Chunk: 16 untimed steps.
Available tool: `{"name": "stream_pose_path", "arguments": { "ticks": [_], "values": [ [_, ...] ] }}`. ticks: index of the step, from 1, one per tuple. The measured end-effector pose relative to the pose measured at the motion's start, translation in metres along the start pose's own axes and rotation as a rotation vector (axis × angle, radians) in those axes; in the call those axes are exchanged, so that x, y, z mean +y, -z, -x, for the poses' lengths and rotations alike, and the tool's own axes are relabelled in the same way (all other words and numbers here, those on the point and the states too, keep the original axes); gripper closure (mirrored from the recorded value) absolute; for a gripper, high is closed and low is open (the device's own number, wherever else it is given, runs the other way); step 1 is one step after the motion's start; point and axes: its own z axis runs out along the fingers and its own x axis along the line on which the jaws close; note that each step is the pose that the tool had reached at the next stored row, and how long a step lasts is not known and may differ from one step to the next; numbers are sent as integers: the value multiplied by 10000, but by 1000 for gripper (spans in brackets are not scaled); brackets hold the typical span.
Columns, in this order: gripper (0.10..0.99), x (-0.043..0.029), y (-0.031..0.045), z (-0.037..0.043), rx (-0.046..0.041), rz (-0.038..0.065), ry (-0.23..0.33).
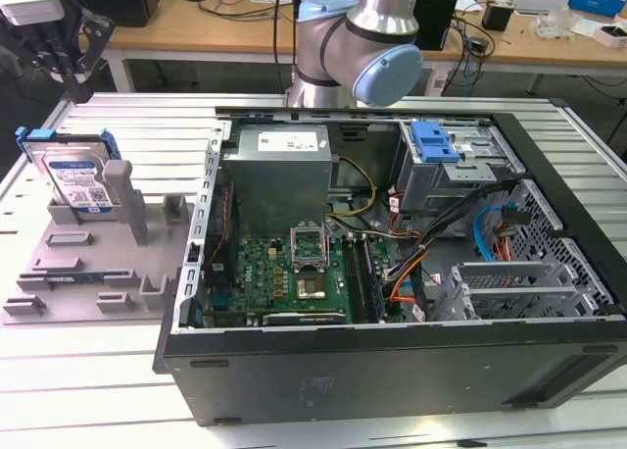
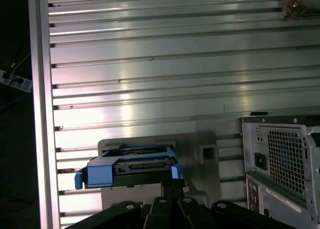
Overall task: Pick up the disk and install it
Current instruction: 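Pick up the disk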
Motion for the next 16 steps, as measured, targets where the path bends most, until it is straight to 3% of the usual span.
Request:
{"name": "stream_pose_path", "arguments": {
  "ticks": [5, 9, 11, 16],
  "values": [
    [980, 0, -2, -2, 3, -1, 24],
    [980, 1, -6, -2, 21, 4, 502],
    [980, 2, -10, -2, 65, 11, 1475],
    [980, 2, -11, -2, 121, 20, 2760]
  ]
}}
